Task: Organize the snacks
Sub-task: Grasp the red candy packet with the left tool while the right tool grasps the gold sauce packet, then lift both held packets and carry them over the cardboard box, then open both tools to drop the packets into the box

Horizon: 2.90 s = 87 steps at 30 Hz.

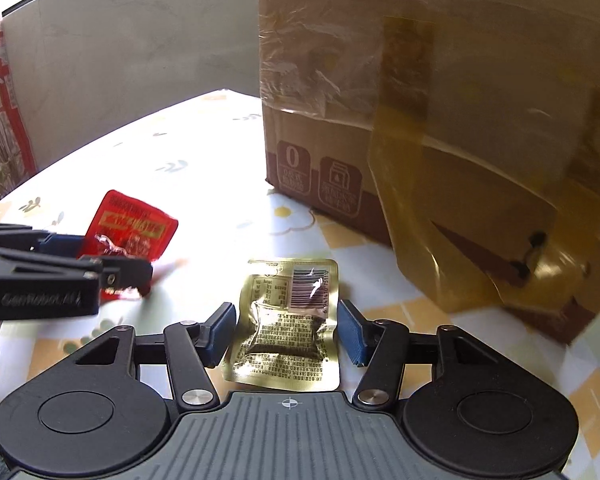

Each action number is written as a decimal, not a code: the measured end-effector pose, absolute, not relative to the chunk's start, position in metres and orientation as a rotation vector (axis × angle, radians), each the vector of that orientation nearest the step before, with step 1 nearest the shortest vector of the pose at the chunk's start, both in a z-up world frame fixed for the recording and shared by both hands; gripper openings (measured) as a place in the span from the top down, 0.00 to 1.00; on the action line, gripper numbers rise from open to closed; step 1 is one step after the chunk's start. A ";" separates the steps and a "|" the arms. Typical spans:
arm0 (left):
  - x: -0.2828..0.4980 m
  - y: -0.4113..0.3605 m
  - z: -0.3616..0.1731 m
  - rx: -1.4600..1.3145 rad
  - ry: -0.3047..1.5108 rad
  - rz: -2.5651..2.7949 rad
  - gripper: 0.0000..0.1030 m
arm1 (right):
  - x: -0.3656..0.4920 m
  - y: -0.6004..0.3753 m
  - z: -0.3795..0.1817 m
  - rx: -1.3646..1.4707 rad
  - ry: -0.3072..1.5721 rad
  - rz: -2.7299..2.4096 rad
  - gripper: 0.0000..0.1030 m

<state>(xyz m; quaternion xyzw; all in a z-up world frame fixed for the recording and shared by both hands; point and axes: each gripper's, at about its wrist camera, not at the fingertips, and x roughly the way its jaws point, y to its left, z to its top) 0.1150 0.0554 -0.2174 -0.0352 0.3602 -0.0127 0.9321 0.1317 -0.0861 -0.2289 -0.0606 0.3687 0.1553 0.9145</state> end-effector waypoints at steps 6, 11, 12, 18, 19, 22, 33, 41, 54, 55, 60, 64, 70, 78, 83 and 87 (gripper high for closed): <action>0.108 0.055 -0.216 -0.085 0.742 -0.028 0.49 | 0.119 -0.101 -0.224 -0.129 0.760 0.311 0.52; 0.101 0.056 -0.214 -0.105 0.757 -0.048 0.50 | 0.114 -0.112 -0.221 -0.099 0.755 0.306 0.55; 0.100 0.055 -0.214 -0.107 0.760 -0.051 0.50 | 0.112 -0.114 -0.221 -0.095 0.754 0.307 0.55; 0.093 0.051 -0.210 -0.113 0.760 -0.060 0.50 | 0.110 -0.113 -0.218 -0.094 0.717 0.323 0.55; 0.092 0.050 -0.209 -0.113 0.757 -0.061 0.50 | 0.107 -0.114 -0.216 -0.092 0.711 0.325 0.55; 0.089 0.049 -0.205 -0.114 0.749 -0.059 0.50 | 0.106 -0.117 -0.213 -0.081 0.696 0.331 0.55; 0.096 0.048 -0.152 -0.086 0.620 -0.085 0.50 | 0.109 -0.135 -0.165 -0.029 0.515 0.344 0.55; 0.115 0.040 -0.090 -0.053 0.465 -0.131 0.50 | 0.116 -0.143 -0.099 -0.041 0.324 0.375 0.55; 0.183 -0.039 -0.036 -0.036 0.361 -0.268 0.50 | 0.181 -0.198 -0.032 -0.140 0.274 0.254 0.55; 0.193 -0.046 -0.036 -0.031 0.370 -0.273 0.50 | 0.189 -0.203 -0.032 -0.139 0.298 0.242 0.55; 0.227 -0.070 -0.038 0.021 0.429 -0.287 0.50 | 0.218 -0.220 -0.041 -0.100 0.438 0.172 0.54; 0.241 -0.078 -0.043 0.069 0.475 -0.275 0.49 | 0.228 -0.221 -0.047 -0.102 0.496 0.154 0.54; 0.252 -0.068 -0.046 0.052 0.533 -0.280 0.34 | 0.230 -0.222 -0.055 -0.089 0.545 0.141 0.51; 0.240 -0.059 -0.038 0.061 0.530 -0.285 0.13 | 0.220 -0.225 -0.050 -0.061 0.561 0.120 0.39; 0.222 -0.046 -0.026 0.041 0.531 -0.276 0.09 | 0.204 -0.224 -0.036 -0.024 0.547 0.129 0.16; 0.204 -0.034 -0.015 0.026 0.520 -0.255 0.08 | 0.187 -0.219 -0.024 -0.005 0.532 0.142 0.11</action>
